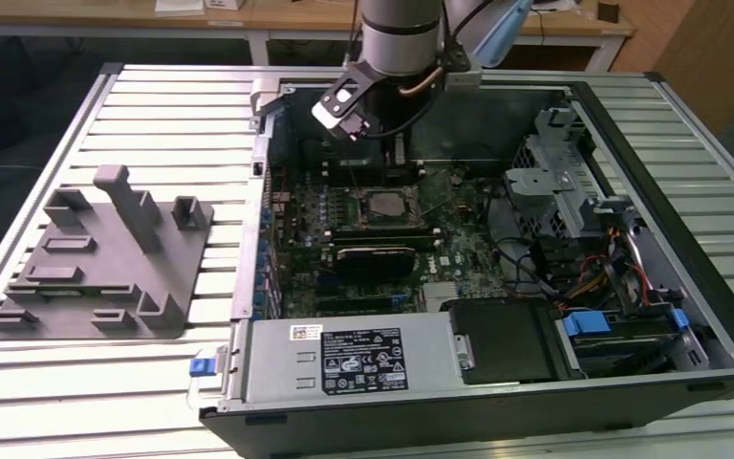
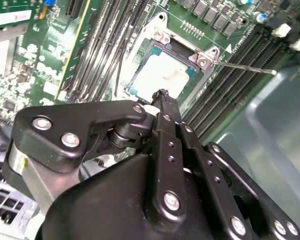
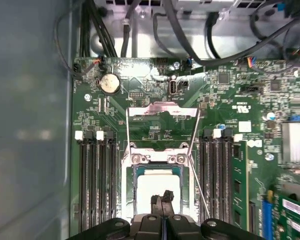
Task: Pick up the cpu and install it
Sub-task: 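Place the cpu into insertion slot, then close the cpu cover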
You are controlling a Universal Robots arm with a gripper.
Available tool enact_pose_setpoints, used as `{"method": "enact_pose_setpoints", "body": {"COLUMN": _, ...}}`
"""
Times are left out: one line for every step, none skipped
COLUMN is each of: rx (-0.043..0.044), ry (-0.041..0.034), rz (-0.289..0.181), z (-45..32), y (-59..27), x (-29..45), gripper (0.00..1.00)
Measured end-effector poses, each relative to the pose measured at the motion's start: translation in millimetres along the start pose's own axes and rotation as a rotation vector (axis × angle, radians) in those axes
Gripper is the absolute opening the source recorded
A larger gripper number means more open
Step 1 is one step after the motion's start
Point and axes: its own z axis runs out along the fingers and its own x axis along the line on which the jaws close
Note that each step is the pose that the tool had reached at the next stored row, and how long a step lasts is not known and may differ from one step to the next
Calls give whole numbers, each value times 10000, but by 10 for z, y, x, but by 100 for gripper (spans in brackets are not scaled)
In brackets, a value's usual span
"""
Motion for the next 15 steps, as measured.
{"method": "enact_pose_setpoints", "body": {"rx": -3, "ry": -1, "rz": 0, "z": -29, "y": 2, "x": -1, "gripper": 11}}
{"method": "enact_pose_setpoints", "body": {"rx": -6, "ry": -2, "rz": 0, "z": -55, "y": 3, "x": -2, "gripper": 11}}
{"method": "enact_pose_setpoints", "body": {"rx": -9, "ry": -1, "rz": 0, "z": -79, "y": 4, "x": -2, "gripper": 11}}
{"method": "enact_pose_setpoints", "body": {"rx": -12, "ry": -1, "rz": 0, "z": -97, "y": 5, "x": -3, "gripper": 11}}
{"method": "enact_pose_setpoints", "body": {"rx": -16, "ry": -1, "rz": 0, "z": -108, "y": 6, "x": -3, "gripper": 11}}
{"method": "enact_pose_setpoints", "body": {"rx": -20, "ry": -1, "rz": 1, "z": -116, "y": 6, "x": -3, "gripper": 11}}
{"method": "enact_pose_setpoints", "body": {"rx": -23, "ry": -1, "rz": 0, "z": -121, "y": 6, "x": -3, "gripper": 11}}
{"method": "enact_pose_setpoints", "body": {"rx": -24, "ry": 1, "rz": 0, "z": -121, "y": 6, "x": -3, "gripper": 11}}
{"method": "enact_pose_setpoints", "body": {"rx": -23, "ry": -2, "rz": 0, "z": -123, "y": 6, "x": -3, "gripper": 11}}
{"method": "enact_pose_setpoints", "body": {"rx": -24, "ry": -1, "rz": 1, "z": -123, "y": 6, "x": -3, "gripper": 11}}
{"method": "enact_pose_setpoints", "body": {"rx": -24, "ry": -1, "rz": 0, "z": -124, "y": 6, "x": -3, "gripper": 11}}
{"method": "enact_pose_setpoints", "body": {"rx": -23, "ry": -1, "rz": 1, "z": -124, "y": 6, "x": -3, "gripper": 11}}
{"method": "enact_pose_setpoints", "body": {"rx": -24, "ry": -1, "rz": 0, "z": -124, "y": 6, "x": -3, "gripper": 11}}
{"method": "enact_pose_setpoints", "body": {"rx": -23, "ry": -2, "rz": 0, "z": -124, "y": 6, "x": -3, "gripper": 11}}
{"method": "enact_pose_setpoints", "body": {"rx": -23, "ry": -2, "rz": 0, "z": -124, "y": 6, "x": -3, "gripper": 11}}
